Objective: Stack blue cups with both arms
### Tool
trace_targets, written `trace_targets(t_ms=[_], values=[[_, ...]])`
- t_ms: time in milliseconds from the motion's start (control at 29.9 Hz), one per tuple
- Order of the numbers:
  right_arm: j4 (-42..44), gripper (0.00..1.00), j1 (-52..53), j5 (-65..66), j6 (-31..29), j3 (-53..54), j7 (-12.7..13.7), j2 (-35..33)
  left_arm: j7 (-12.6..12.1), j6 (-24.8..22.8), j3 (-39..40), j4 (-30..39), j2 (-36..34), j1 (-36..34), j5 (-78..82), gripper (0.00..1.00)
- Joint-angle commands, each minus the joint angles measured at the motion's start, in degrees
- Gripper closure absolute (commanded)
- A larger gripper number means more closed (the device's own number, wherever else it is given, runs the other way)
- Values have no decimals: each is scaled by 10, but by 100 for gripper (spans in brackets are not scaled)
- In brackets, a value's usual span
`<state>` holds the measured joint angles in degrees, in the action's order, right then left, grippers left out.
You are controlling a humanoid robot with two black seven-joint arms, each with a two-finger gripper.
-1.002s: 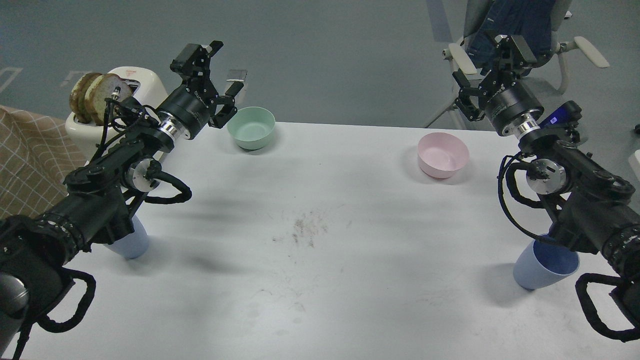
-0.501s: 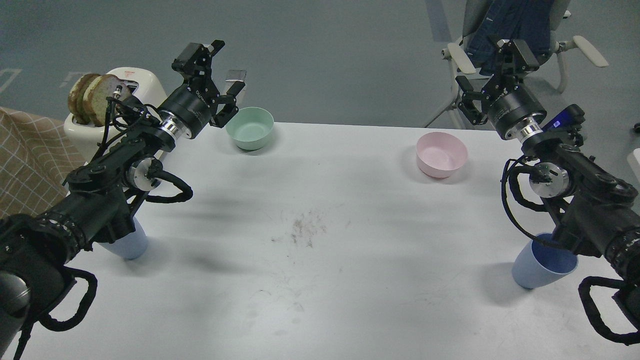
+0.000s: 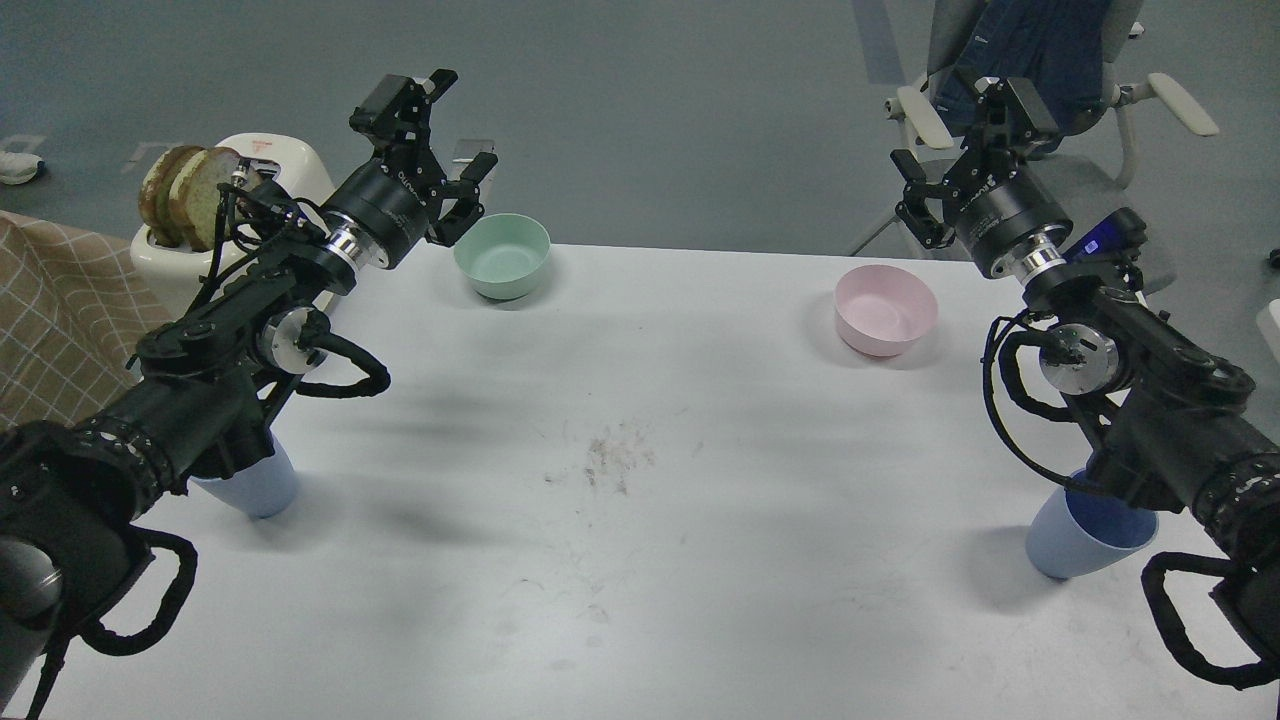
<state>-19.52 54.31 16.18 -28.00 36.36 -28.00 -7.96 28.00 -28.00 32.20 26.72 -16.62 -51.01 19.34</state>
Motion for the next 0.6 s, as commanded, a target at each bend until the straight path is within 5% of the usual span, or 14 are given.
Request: trace_targets(t_ms=[0, 568], values=[[1, 0, 3, 0, 0, -1, 0, 5, 0, 0, 0, 0, 0, -5, 1, 2], [7, 0, 8, -17, 0, -1, 0, 5, 0, 0, 1, 0, -2, -10, -6, 2]])
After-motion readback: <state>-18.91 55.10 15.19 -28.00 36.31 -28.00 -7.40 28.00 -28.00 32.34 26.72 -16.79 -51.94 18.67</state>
